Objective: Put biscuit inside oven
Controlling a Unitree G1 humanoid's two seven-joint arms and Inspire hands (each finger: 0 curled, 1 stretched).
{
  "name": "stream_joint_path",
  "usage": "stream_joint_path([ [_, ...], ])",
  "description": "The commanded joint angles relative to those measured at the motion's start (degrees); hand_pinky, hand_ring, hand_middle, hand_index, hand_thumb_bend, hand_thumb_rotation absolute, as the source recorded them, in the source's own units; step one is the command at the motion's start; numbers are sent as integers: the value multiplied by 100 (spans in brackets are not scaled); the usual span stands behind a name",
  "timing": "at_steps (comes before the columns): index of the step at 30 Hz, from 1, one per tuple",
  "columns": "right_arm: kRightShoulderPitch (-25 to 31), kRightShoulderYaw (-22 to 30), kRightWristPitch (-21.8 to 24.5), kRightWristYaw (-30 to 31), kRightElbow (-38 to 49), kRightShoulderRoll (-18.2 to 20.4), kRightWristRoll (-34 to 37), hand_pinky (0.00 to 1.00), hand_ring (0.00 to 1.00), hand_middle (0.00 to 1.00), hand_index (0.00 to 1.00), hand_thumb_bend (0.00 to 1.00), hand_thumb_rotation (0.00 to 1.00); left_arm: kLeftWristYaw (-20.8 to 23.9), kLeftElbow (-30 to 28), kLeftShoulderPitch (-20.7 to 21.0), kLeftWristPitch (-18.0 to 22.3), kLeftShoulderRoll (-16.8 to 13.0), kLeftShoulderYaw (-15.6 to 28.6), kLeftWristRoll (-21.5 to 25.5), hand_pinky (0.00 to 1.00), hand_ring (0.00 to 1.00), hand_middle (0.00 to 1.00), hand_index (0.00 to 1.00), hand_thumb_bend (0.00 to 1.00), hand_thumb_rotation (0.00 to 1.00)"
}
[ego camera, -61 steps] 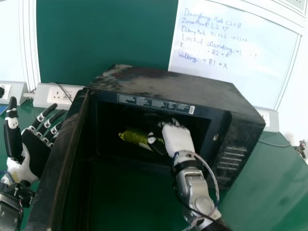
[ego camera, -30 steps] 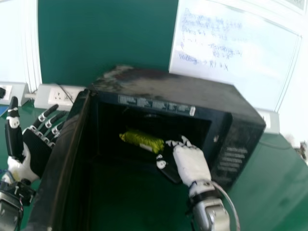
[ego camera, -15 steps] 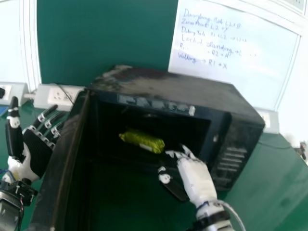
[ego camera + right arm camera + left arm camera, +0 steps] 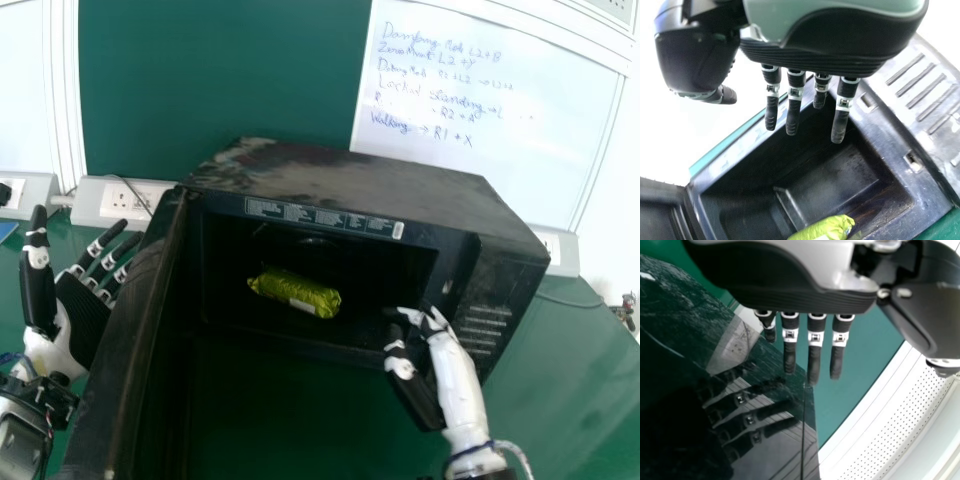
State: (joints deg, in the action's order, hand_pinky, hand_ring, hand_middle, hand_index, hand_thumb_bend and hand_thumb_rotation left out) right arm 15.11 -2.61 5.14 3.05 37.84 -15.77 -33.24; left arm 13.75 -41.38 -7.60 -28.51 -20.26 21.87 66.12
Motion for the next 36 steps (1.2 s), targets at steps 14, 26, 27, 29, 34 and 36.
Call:
stream_joint_path([
  [14,482,951,1138,576,1012,629,2099,69,78,79,75,64,25,221,-269,18,-124,-43,-297,-142,100,92,87,91,33,36],
  [26,434,1756,2033,762,1274,776,3995,71,78,78,76,66,23,32,-220,-53,-79,-11,-393,-199,100,91,87,92,27,44],
  [27,427,1789,2073,750,1279,740,4043,71,77,78,76,66,24,-4,-217,-61,-82,-22,-403,-223,100,91,87,92,27,44],
  [29,416,1831,2109,737,1276,673,4092,69,77,77,76,67,26,-48,-207,-78,-91,-27,-415,-228,100,91,88,92,26,46],
  [34,382,1876,2177,681,1277,632,4176,69,77,78,75,68,26,-63,-261,-123,-100,-8,-484,-337,100,91,88,92,28,42],
  [36,372,1886,2212,639,1289,628,4177,70,78,78,75,69,26,-66,-257,-130,-99,0,-509,-345,100,91,88,92,29,39],
])
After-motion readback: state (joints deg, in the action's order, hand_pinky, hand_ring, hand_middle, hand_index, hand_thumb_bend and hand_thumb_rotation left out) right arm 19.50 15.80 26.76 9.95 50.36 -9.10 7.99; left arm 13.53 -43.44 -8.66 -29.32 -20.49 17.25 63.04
